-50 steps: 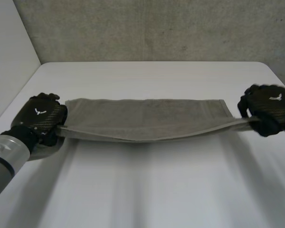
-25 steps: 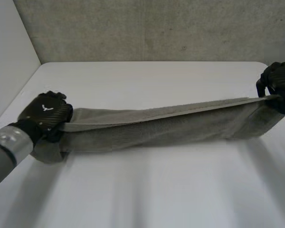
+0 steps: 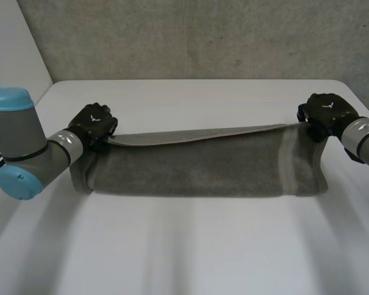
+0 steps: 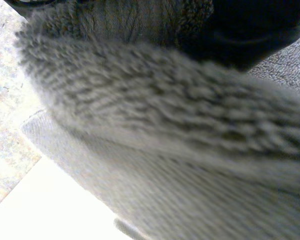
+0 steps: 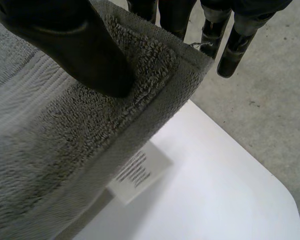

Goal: Fold the towel.

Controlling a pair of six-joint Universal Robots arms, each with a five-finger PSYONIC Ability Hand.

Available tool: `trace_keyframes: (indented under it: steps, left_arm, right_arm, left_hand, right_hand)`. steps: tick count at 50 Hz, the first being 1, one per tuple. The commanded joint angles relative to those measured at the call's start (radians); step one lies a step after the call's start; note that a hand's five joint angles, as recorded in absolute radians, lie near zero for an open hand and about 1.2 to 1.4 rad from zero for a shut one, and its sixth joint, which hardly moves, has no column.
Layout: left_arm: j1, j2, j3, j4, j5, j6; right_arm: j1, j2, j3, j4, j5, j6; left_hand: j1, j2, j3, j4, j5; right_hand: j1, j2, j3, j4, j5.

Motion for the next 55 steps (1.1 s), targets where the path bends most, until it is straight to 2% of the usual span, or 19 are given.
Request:
trace_keyframes:
  steps: [1,9,10,11,12,13,14,15,16,17,18,19,22,23,32,37,47,50,55]
  left_arm:
    - [-0.006,-0.06,0.036,0.042,0.014,0.001]
    - [-0.014,-0.107,0.045,0.103,0.016,0.001]
    - [-0.015,-0.115,0.048,0.119,0.016,0.0]
    - [-0.015,-0.115,0.048,0.119,0.016,0.0]
    - [-0.015,-0.121,0.05,0.134,0.014,0.0]
    - [-0.015,-0.125,0.051,0.146,0.014,0.0]
    - [-0.015,-0.126,0.051,0.146,0.014,0.0]
    - [-0.015,-0.13,0.051,0.157,0.011,0.0]
    - [-0.017,-0.132,0.051,0.169,0.011,0.0]
    - [-0.017,-0.132,0.051,0.169,0.011,0.0]
    - [-0.017,-0.133,0.051,0.178,0.011,-0.002]
    - [-0.017,-0.133,0.05,0.189,0.013,-0.003]
    - [-0.018,-0.132,0.047,0.198,0.016,-0.003]
    - [-0.018,-0.129,0.045,0.206,0.016,-0.003]
    - [-0.02,-0.115,0.038,0.215,0.011,-0.008]
    - [-0.011,-0.109,0.051,0.238,0.005,-0.01]
    - [-0.003,-0.126,0.053,0.315,-0.035,-0.011]
    - [-0.006,-0.113,0.027,0.313,-0.035,-0.011]
    - [-0.015,0.075,-0.132,0.312,-0.027,-0.025]
  right_arm:
    - [0.012,0.063,-0.017,-0.042,0.022,0.015]
    - [0.024,0.122,-0.038,-0.067,0.04,0.015]
    - [0.024,0.128,-0.043,-0.07,0.046,0.013]
    - [0.024,0.134,-0.048,-0.074,0.052,0.013]
    - [0.024,0.134,-0.048,-0.074,0.053,0.013]
    - [0.024,0.139,-0.051,-0.082,0.057,0.015]
    - [0.024,0.145,-0.052,-0.096,0.06,0.015]
    - [0.024,0.145,-0.052,-0.096,0.06,0.015]
    - [0.024,0.149,-0.054,-0.111,0.065,0.015]
    - [0.024,0.152,-0.054,-0.125,0.068,0.015]
    - [0.024,0.152,-0.054,-0.125,0.068,0.015]
    - [0.024,0.157,-0.052,-0.137,0.071,0.015]
    - [0.025,0.16,-0.051,-0.145,0.077,0.015]
    - [0.027,0.162,-0.049,-0.148,0.082,0.016]
    - [0.039,0.131,-0.029,-0.182,0.091,0.065]
    - [0.038,0.105,0.004,-0.278,0.111,0.122]
    - [0.038,0.112,0.021,-0.307,0.129,0.119]
    - [0.038,0.04,0.087,-0.287,0.115,0.119]
    - [0.038,-0.118,0.221,-0.271,0.095,0.119]
  left_hand:
    - [0.097,0.049,-0.051,-0.059,0.065]
    - [0.097,0.049,-0.051,-0.059,0.065]
    - [-0.074,-0.122,-0.051,-0.059,-0.107]
    - [-0.076,-0.124,-0.051,-0.059,-0.108]
    - [-0.352,-0.4,-0.051,-0.059,-0.384]
    - [-0.753,-0.801,-0.051,-0.059,-0.785]
    - [-0.757,-0.805,-0.051,-0.059,-0.789]
    - [-1.019,-1.066,-0.051,-0.059,-1.051]
    - [-1.103,-1.15,-0.051,-0.059,-1.135]
    - [-1.103,-1.151,-0.051,-0.059,-1.136]
    - [-1.106,-1.154,-0.051,-0.059,-1.139]
    - [-1.106,-1.154,-0.051,-0.059,-1.139]
    - [-1.106,-1.154,-0.051,-0.059,-1.139]
    - [-1.106,-1.154,-0.051,-0.059,-1.139]
    - [-1.106,-1.154,-0.051,-0.059,-1.139]
    - [-1.106,-1.154,-0.051,-0.059,-1.139]
    - [-1.106,-1.154,-0.051,-0.059,-1.139]
    - [-1.106,-1.154,-0.051,-0.059,-1.139]
    - [-1.106,-1.154,-0.051,-0.059,-1.139]
  right_hand:
    - [0.073,0.063,-0.043,-0.076,0.057]
    - [0.073,0.063,-0.043,-0.076,0.057]
    - [0.073,0.063,-0.043,-0.076,0.057]
    - [0.073,0.063,-0.043,-0.076,0.057]
    - [0.073,0.063,-0.043,-0.076,0.057]
    - [0.073,0.063,-0.043,-0.076,0.057]
    - [0.073,0.063,-0.043,-0.076,0.057]
    - [0.073,0.063,-0.043,-0.076,0.057]
    - [-0.048,-0.058,-0.043,-0.076,-0.064]
    - [-0.546,-0.556,-0.043,-0.076,-0.563]
    - [-0.551,-0.561,-0.043,-0.076,-0.568]
    - [-0.833,-0.843,-0.043,-0.076,-0.85]
    - [-0.98,-0.989,-0.043,-0.076,-0.996]
    - [-1.125,-1.135,-0.043,-0.076,-1.142]
    - [-1.149,-1.158,-0.043,-0.076,-1.165]
    - [-1.149,-1.158,-0.043,-0.076,-1.165]
    - [-1.149,-1.158,-0.043,-0.076,-1.165]
    - [-1.149,-1.158,-0.043,-0.076,-1.165]
    - [-1.149,-1.158,-0.043,-0.076,-1.165]
